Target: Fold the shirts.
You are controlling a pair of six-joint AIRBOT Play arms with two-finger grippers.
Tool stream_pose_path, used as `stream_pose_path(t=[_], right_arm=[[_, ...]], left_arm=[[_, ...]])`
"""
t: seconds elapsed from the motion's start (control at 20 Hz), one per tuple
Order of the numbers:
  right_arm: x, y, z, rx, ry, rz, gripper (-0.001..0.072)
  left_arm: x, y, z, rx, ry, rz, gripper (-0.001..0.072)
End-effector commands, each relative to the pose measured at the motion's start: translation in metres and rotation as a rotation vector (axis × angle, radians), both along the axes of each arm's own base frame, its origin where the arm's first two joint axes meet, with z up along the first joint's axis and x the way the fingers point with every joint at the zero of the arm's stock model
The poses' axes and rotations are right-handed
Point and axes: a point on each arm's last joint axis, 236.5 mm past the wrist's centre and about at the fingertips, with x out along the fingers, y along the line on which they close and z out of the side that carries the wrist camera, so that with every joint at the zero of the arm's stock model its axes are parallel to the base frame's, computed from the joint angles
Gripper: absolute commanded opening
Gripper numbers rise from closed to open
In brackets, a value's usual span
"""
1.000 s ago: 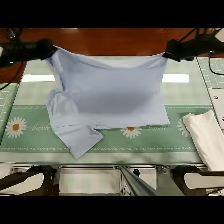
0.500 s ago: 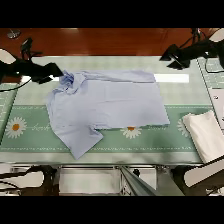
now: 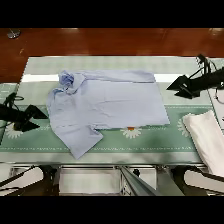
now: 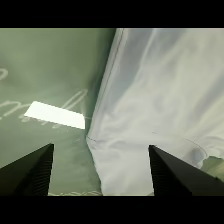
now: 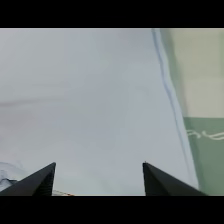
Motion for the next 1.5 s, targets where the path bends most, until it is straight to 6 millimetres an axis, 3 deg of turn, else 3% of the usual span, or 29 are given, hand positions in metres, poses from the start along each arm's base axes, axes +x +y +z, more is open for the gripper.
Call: stream_pose_path(t=[0.0,0.1,0.25,0.35,0.4,0.45,0.5,0.6,0.65,0.75,0.9,1.05,1.25,1.35,1.4,1.45], right_arm=[[-0.025,0.025,-0.008,0.114,-0.068,-0.088,0.0614],[-0.033,0.029,-0.013,0.124,-0.056,-0.089,0.0614],[-0.034,0.029,-0.014,0.127,-0.050,-0.099,0.0614],[-0.025,0.008,-0.011,0.111,-0.067,-0.161,0.0614],[-0.024,-0.015,-0.009,0.097,-0.063,-0.211,0.0614],[-0.030,-0.040,-0.013,0.079,-0.033,-0.270,0.0614],[-0.046,-0.061,-0.023,0.043,0.025,-0.298,0.0614],[-0.099,-0.093,-0.057,-0.099,0.229,-0.298,0.0614],[-0.125,-0.097,-0.073,-0.146,0.324,-0.291,0.0614],[-0.143,-0.077,-0.089,-0.089,0.384,-0.282,0.0614],[-0.135,-0.052,-0.098,-0.039,0.357,-0.260,0.0614],[-0.120,-0.023,-0.109,-0.011,0.356,-0.198,0.0614],[-0.072,0.004,-0.111,0.041,0.298,-0.196,0.0614],[-0.065,0.018,-0.116,0.047,0.318,-0.174,0.0613],[-0.064,0.025,-0.118,0.044,0.326,-0.148,0.0572],[-0.064,0.032,-0.118,0.036,0.325,-0.118,0.0326]], left_arm=[[-0.015,-0.029,-0.011,-0.135,-0.063,0.132,0.0705],[-0.022,-0.042,-0.023,-0.138,-0.063,0.100,0.0705],[-0.005,-0.063,-0.029,-0.149,-0.164,0.079,0.0704],[0.001,-0.076,-0.029,-0.149,-0.196,0.039,0.0699],[0.003,-0.076,-0.029,-0.141,-0.203,0.033,0.0610],[0.004,-0.075,-0.028,-0.140,-0.205,0.036,0.0297],[0.005,-0.076,-0.026,-0.141,-0.215,0.022,0.0033],[0.009,-0.074,-0.023,-0.136,-0.229,0.012,0.0020],[0.010,-0.074,-0.022,-0.133,-0.233,0.011,0.0020],[0.011,-0.074,-0.022,-0.133,-0.234,0.010,0.0020],[0.011,-0.074,-0.022,-0.133,-0.234,0.011,0.0020],[0.011,-0.074,-0.022,-0.133,-0.234,0.011,0.0020],[0.011,-0.074,-0.022,-0.133,-0.234,0.011,0.0020],[0.011,-0.074,-0.021,-0.135,-0.235,0.013,0.0020],[0.012,-0.074,-0.021,-0.137,-0.237,0.017,0.0020],[0.014,-0.075,-0.019,-0.143,-0.242,0.023,0.0020]])
